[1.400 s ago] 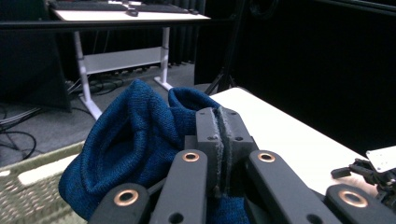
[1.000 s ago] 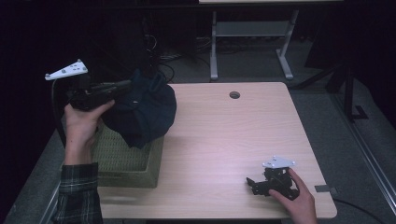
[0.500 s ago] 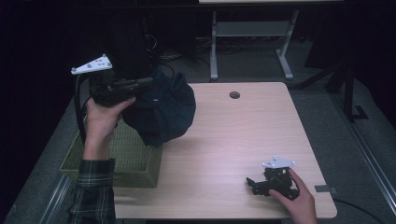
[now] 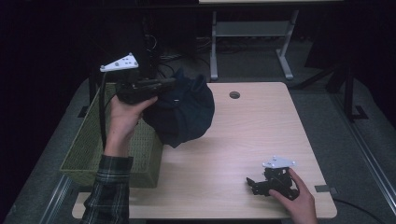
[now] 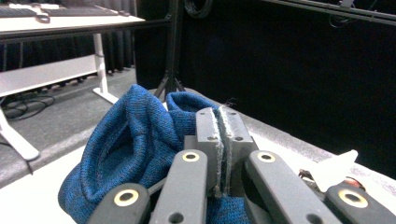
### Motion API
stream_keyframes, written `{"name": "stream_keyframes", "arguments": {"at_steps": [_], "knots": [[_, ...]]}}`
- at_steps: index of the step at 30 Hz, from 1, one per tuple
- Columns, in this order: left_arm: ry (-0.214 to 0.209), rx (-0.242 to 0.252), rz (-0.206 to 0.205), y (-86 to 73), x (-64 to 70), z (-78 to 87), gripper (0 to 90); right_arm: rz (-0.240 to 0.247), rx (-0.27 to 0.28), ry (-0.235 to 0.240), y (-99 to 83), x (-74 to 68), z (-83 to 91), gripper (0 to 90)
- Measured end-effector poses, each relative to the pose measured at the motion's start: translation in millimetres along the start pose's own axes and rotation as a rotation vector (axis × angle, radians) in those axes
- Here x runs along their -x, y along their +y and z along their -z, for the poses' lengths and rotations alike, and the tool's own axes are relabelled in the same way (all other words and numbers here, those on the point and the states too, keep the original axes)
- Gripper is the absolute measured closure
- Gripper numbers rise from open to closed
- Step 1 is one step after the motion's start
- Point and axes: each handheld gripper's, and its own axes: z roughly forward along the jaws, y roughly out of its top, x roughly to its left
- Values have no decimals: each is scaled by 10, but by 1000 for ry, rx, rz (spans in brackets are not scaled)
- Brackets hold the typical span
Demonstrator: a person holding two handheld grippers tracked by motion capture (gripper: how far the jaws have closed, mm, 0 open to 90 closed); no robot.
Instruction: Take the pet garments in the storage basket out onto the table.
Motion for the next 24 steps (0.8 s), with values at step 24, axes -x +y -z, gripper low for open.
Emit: {"name": "stream_keyframes", "arguments": {"at_steps": [24], "knots": [[-100,-54,0,-150,181,-861,875,0,0,0,0,0,0,4]]}}
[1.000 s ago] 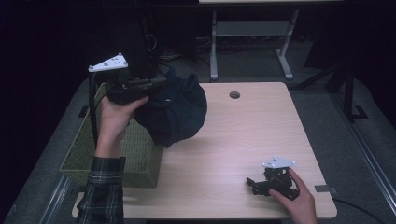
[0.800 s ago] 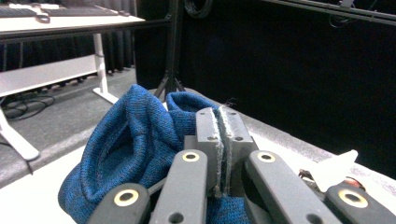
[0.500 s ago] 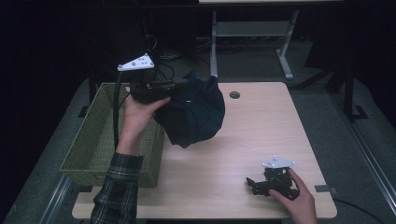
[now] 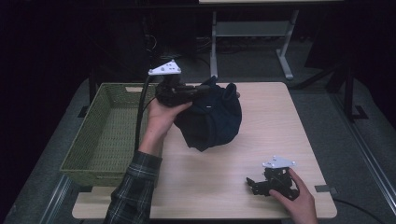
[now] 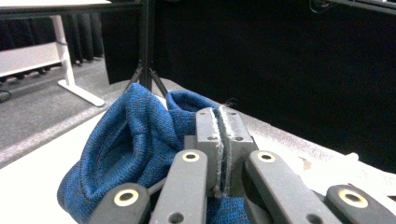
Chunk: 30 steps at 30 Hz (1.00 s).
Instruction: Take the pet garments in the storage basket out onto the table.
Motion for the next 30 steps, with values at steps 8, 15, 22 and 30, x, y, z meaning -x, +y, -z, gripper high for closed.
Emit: {"name": "stream_keyframes", "arguments": {"at_steps": [8,15,22,30], "knots": [[-26,-32,-6,-115,33,-313,875,6,0,4,0,-1,0,5],[-41,-57,-11,-220,67,-573,874,7,2,5,-1,-3,-1,5],[-56,-82,-5,-378,77,-834,874,10,2,6,-1,-2,-2,5],[-61,-107,8,-585,68,-1084,873,8,3,8,-1,-5,-2,5]]}}
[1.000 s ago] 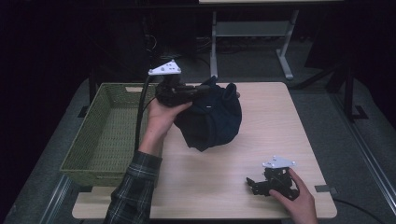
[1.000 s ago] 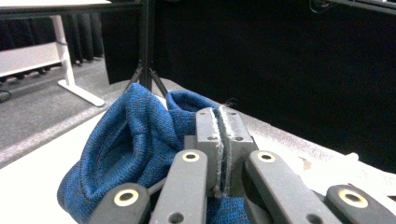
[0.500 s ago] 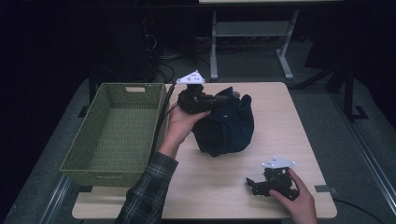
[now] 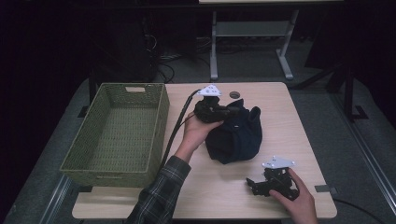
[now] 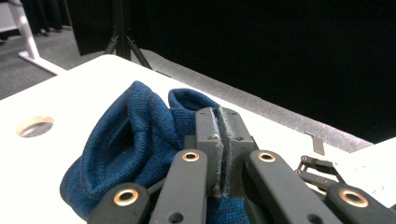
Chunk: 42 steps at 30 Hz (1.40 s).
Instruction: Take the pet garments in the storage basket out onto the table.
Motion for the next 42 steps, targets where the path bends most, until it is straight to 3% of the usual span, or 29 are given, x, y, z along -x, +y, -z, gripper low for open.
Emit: {"name": "stream_keyframes", "arguments": {"at_steps": [11,24,35,42], "knots": [[-4,-57,14,-182,-39,-295,871,2,-1,1,0,0,1,4],[20,-148,19,-379,-105,-494,834,2,-3,2,0,-2,1,4],[34,-202,7,-417,-114,-556,439,4,-1,1,0,0,1,4],[82,-227,0,-396,-68,-514,168,3,-2,2,1,-1,1,4]]}}
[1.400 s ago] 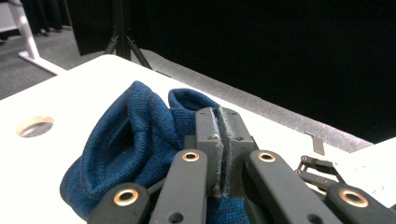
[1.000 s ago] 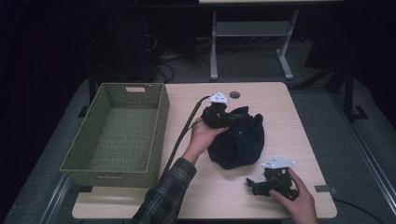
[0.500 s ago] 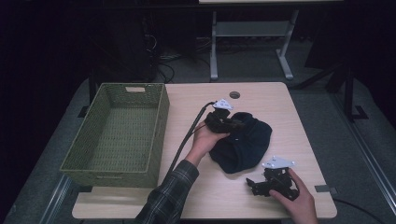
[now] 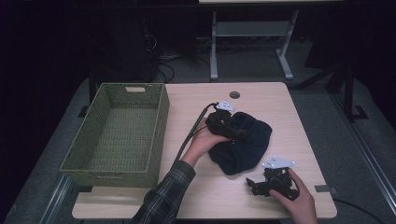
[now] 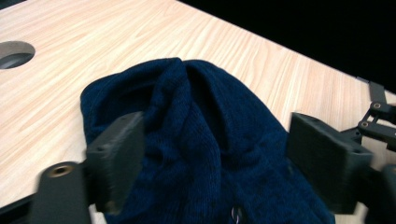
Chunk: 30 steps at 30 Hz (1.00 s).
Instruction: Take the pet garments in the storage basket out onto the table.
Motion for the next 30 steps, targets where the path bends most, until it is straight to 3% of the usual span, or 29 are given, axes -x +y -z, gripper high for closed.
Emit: {"name": "stream_keyframes", "arguments": {"at_steps": [9,17,20,30], "knots": [[50,-12,-18,-53,46,229,146,-4,-2,2,0,-3,1,4],[78,20,-14,-166,145,541,147,0,-1,0,-1,0,-1,4],[67,25,-8,-238,200,643,147,0,-1,1,-1,-1,-1,4],[107,35,-2,-582,363,913,146,1,-2,1,-1,0,0,4]]}}
